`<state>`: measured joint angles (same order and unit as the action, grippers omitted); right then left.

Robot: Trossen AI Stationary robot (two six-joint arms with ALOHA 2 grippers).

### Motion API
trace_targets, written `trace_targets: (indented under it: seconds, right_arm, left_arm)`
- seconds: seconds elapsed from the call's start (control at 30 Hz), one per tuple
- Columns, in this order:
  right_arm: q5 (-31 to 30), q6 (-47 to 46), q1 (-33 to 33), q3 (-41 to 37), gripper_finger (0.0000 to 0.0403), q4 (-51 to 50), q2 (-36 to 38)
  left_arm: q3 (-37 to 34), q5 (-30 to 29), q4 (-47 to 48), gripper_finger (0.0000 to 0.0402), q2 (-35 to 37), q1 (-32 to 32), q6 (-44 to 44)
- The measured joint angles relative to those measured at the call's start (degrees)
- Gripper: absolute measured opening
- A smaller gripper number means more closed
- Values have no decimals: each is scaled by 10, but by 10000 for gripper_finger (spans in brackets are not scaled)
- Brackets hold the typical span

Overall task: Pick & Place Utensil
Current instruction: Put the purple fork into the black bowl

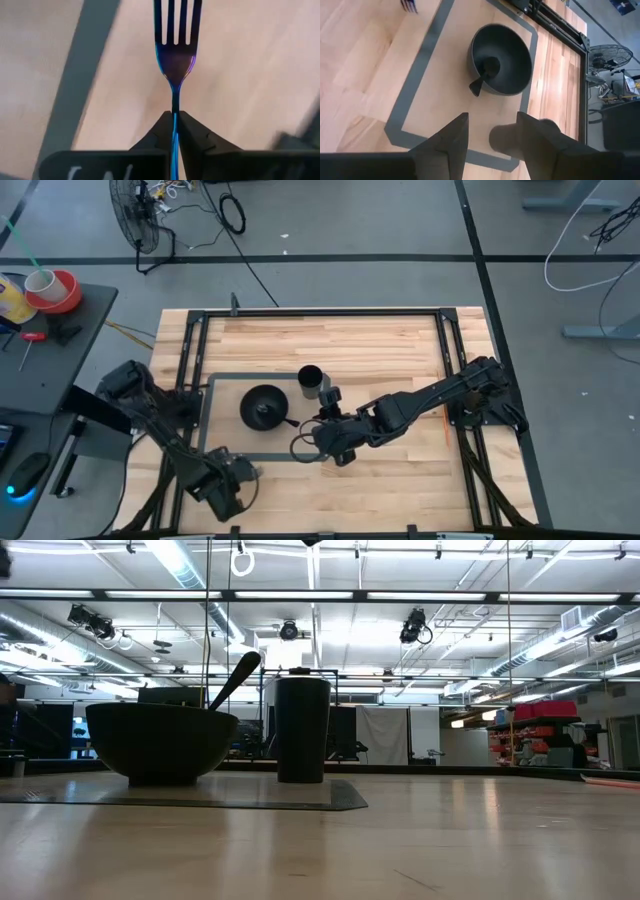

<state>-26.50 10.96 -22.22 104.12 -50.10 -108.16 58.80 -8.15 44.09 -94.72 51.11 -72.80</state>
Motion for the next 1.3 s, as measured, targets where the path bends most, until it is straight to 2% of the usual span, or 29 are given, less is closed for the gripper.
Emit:
trace_targets:
  seconds: [0.3, 0.43, 0.53, 0.77, 0.97, 1.17, 1.3]
  right_arm:
    - [0, -40, 0, 0, 169, -54, 0]
    - [0, -76, -3, 0, 169, -93, 0]
    - [7, -90, -8, -12, 169, -104, 1]
    - [36, -107, -22, -101, 169, -77, 3]
    - [40, -136, -23, -160, 169, -64, 3]
    - [40, -150, -23, -191, 169, -36, 3]
    - [46, -146, -23, -199, 169, -15, 3]
  left_arm:
    - [139, -17, 212, 13, 30, -83, 165]
    - [152, -16, 263, 16, 42, -140, 224]
    - [148, 9, 288, 16, 47, -192, 279]
    - [148, 50, 293, 13, 47, -322, 421]
    - [148, 72, 341, 12, 47, -423, 495]
    - [148, 68, 337, 16, 23, -478, 542]
    - [148, 73, 338, 16, -3, -489, 562]
